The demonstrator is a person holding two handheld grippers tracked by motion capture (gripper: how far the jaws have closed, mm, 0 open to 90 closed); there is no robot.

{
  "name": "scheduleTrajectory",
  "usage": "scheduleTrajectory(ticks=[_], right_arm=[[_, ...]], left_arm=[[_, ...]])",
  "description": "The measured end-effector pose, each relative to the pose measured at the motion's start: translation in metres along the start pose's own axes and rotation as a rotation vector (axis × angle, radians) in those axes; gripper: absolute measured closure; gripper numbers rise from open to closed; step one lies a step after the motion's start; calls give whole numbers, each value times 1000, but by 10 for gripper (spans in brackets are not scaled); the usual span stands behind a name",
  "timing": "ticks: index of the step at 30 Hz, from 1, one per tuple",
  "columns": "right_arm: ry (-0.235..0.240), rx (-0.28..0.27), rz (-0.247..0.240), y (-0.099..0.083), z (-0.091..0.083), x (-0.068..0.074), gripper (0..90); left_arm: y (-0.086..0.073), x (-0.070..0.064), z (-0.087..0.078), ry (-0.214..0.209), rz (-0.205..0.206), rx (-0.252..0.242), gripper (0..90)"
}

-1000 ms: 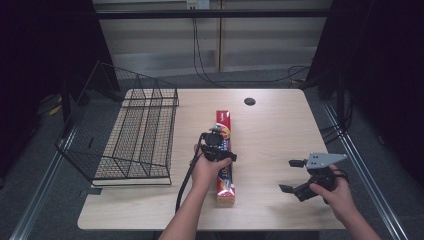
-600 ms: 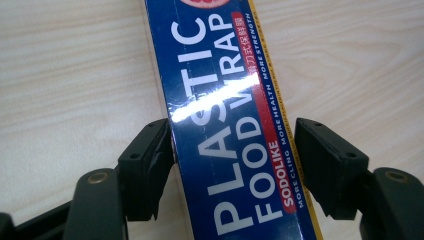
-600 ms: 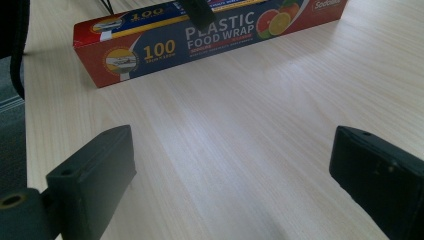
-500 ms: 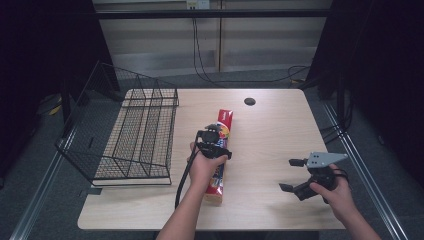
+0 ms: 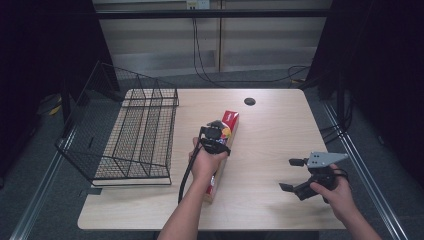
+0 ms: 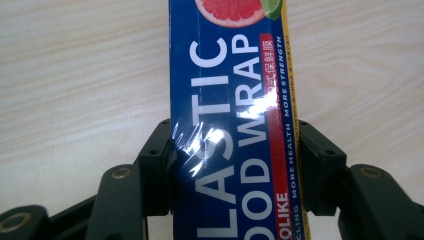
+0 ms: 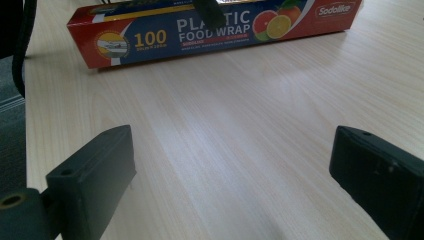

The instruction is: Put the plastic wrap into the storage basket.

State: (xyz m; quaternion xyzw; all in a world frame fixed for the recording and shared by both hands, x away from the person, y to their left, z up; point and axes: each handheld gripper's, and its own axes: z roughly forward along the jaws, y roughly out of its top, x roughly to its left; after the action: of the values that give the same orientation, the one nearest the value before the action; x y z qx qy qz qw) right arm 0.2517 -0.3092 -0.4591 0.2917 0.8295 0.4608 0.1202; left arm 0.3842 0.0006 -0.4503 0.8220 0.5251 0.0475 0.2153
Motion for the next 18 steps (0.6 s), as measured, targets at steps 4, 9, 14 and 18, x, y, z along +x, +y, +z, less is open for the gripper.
scheduleTrajectory(ticks=[4, 9, 14, 18], right_arm=[[-4, -3, 0, 0, -1, 0, 43], [-10, -9, 5, 1, -1, 0, 42], [-9, -10, -1, 1, -1, 0, 43], [-5, -11, -4, 1, 0, 0, 42]], left_arm=[[3, 2, -12, -1, 9, 16, 442], [6, 8, -27, -8, 2, 20, 443], [9, 15, -43, -14, -1, 29, 443], [11, 19, -52, -18, 5, 45, 444]])
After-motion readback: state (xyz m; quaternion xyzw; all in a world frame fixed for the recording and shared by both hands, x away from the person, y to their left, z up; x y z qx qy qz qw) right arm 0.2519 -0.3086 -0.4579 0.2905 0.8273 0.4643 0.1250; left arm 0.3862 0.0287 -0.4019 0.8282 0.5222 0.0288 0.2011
